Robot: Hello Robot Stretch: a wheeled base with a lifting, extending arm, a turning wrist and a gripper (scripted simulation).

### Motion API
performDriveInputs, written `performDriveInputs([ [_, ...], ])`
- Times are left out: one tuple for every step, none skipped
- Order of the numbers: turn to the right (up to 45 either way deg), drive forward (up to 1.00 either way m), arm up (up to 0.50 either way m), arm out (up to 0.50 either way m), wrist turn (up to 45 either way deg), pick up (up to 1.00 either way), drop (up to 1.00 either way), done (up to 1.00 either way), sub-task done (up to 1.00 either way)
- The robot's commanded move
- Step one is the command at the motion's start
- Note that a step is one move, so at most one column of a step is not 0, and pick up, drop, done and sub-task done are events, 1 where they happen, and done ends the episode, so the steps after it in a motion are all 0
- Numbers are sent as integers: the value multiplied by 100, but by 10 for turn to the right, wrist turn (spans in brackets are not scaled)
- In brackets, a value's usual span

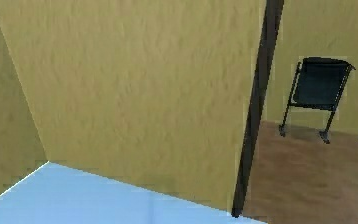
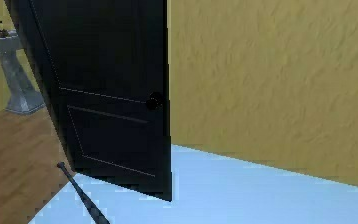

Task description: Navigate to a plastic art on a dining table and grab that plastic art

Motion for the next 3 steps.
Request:
performDriveInputs([
  [180, 0, 0, 0, 0, 0, 0, 0, 0],
  [0, 5, 0, 0, 0, 0, 0, 0, 0],
  [450, 0, 0, 0, 0, 0, 0, 0, 0],
])
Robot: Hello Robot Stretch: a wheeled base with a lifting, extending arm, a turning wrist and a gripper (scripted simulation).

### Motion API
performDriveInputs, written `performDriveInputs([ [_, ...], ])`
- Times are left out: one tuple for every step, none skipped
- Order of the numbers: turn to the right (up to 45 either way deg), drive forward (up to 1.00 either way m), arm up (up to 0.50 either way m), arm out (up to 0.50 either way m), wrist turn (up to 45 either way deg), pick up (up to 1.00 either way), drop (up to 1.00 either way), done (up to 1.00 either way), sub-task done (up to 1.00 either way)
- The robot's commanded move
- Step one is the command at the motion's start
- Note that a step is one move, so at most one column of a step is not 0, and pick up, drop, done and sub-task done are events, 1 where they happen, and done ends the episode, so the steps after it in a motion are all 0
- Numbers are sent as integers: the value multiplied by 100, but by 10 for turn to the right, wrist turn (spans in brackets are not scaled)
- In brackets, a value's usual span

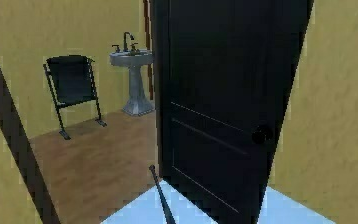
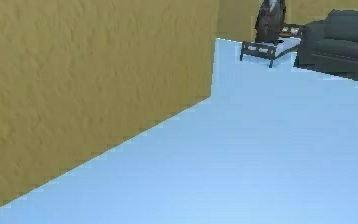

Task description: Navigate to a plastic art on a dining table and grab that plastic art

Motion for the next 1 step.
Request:
performDriveInputs([
  [210, 0, 0, 0, 0, 0, 0, 0, 0],
])
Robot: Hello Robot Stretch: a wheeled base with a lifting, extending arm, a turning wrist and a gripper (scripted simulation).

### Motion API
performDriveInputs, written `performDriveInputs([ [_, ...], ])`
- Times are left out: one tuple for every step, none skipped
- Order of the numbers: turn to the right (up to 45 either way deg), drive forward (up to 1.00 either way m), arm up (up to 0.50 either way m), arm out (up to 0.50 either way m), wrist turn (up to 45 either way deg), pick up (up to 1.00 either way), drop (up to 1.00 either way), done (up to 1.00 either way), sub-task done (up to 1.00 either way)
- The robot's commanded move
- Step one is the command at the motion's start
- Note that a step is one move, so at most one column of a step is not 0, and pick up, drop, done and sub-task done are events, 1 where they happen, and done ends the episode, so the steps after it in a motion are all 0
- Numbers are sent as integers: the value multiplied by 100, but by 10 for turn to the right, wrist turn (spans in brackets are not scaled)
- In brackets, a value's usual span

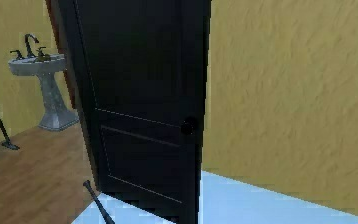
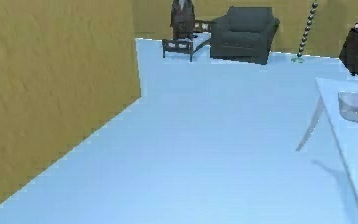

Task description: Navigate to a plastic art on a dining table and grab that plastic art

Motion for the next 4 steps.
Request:
performDriveInputs([
  [0, 10, 0, 0, 0, 0, 0, 0, 0],
  [-390, 0, 0, 0, 0, 0, 0, 0, 0],
  [0, 65, 0, 0, 0, 0, 0, 0, 0],
  [-30, 0, 0, 0, 0, 0, 0, 0, 0],
])
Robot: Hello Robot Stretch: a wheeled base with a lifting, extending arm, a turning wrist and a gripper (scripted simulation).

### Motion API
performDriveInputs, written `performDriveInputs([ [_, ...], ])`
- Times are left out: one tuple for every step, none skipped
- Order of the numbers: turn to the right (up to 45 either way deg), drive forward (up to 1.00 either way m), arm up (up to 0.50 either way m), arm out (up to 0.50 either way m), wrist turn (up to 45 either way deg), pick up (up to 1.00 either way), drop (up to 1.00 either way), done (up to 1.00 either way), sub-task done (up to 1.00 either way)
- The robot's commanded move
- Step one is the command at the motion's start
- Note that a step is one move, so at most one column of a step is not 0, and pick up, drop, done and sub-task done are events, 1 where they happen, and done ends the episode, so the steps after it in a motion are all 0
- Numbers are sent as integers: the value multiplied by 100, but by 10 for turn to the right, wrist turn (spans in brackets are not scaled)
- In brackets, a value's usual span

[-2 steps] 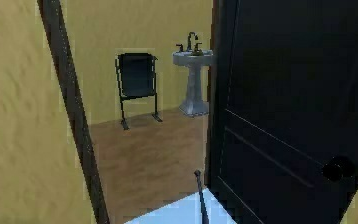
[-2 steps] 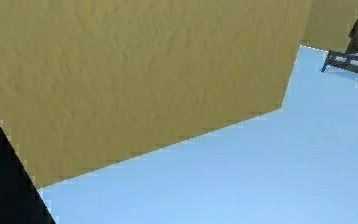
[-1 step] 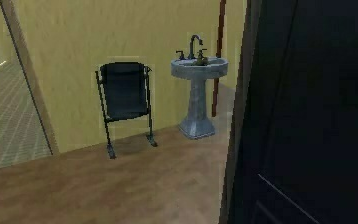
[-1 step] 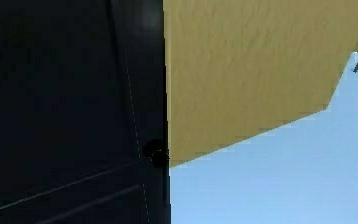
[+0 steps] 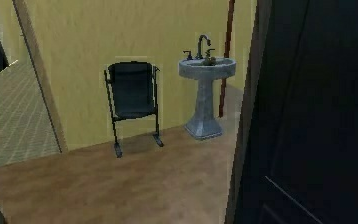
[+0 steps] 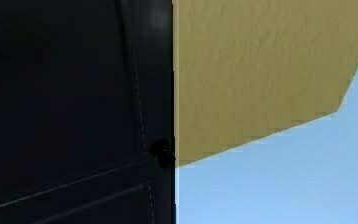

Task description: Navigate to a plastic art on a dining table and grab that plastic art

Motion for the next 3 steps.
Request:
performDriveInputs([
  [-360, 0, 0, 0, 0, 0, 0, 0, 0],
  [0, 10, 0, 0, 0, 0, 0, 0, 0],
  [360, 0, 0, 0, 0, 0, 0, 0, 0],
])
